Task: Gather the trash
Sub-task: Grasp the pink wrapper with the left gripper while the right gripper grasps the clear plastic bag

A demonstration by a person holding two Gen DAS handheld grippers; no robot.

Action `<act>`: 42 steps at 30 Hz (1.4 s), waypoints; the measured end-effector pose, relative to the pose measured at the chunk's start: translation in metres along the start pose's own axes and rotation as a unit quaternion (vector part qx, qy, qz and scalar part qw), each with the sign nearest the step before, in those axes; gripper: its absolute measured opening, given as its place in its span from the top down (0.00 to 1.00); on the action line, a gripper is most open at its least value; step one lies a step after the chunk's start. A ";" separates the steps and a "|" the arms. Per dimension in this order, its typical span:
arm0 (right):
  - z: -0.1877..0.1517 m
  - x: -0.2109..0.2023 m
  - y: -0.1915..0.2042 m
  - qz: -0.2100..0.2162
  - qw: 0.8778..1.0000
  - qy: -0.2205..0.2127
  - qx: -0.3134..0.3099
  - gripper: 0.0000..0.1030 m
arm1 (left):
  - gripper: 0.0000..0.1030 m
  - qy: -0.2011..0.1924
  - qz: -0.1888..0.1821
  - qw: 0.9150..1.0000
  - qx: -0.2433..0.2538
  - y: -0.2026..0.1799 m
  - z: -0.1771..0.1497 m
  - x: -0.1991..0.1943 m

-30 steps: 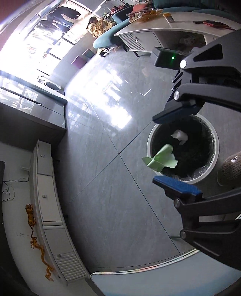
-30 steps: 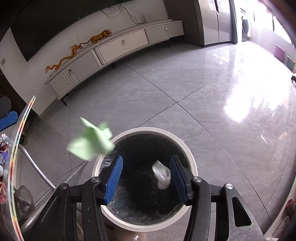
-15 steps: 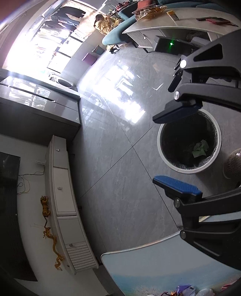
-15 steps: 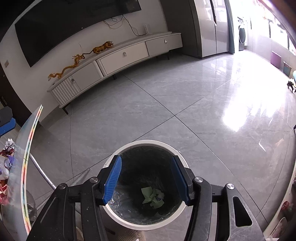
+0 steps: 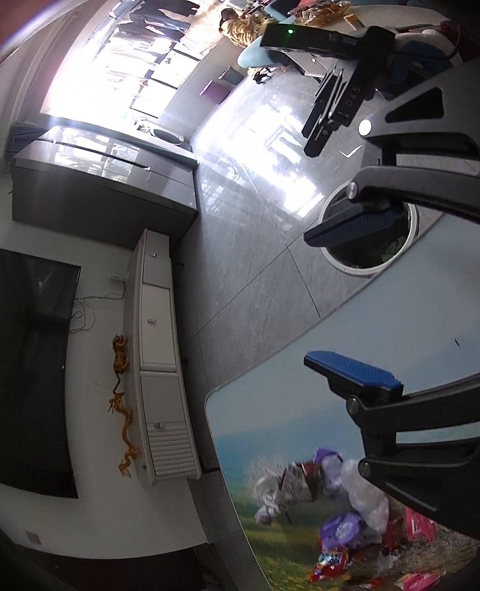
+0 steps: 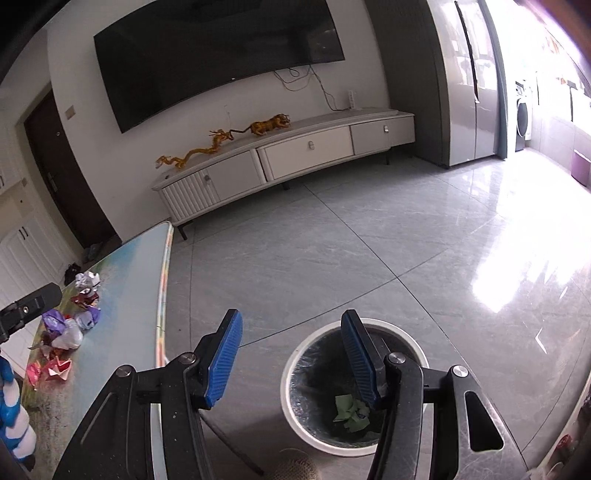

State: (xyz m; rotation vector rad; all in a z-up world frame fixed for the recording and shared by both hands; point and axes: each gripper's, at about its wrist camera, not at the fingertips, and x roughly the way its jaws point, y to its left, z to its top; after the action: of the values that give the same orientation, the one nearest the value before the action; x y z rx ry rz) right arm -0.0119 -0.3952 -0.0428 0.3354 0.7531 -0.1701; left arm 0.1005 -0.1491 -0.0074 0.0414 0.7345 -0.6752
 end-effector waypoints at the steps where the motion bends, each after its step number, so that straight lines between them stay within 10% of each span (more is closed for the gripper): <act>1: 0.000 -0.001 0.010 0.007 1.000 0.000 -0.007 0.49 | 0.43 -0.005 0.007 1.000 -0.006 0.011 -0.003 -0.009; 4: 0.002 0.000 0.043 0.032 0.999 0.003 -0.030 0.49 | 0.29 -0.026 0.043 0.998 -0.023 0.051 -0.016 -0.036; 18: -0.024 0.052 0.205 0.171 0.975 0.083 -0.117 0.49 | 0.28 -0.034 0.219 0.957 -0.186 0.263 -0.118 -0.133; 33: -0.035 0.123 0.275 0.227 0.955 0.156 -0.107 0.61 | 0.28 -0.008 0.197 0.953 -0.231 0.299 -0.146 -0.112; 42: -0.038 0.132 0.277 0.248 0.950 0.158 -0.104 0.91 | 0.45 0.003 0.170 0.954 -0.248 0.304 -0.148 -0.099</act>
State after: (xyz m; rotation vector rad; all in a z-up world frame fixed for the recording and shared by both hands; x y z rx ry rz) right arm 0.1329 -0.1269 -0.0946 0.3453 0.9700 0.4452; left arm 0.1341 0.1844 -0.1148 -0.2866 0.8621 -0.1500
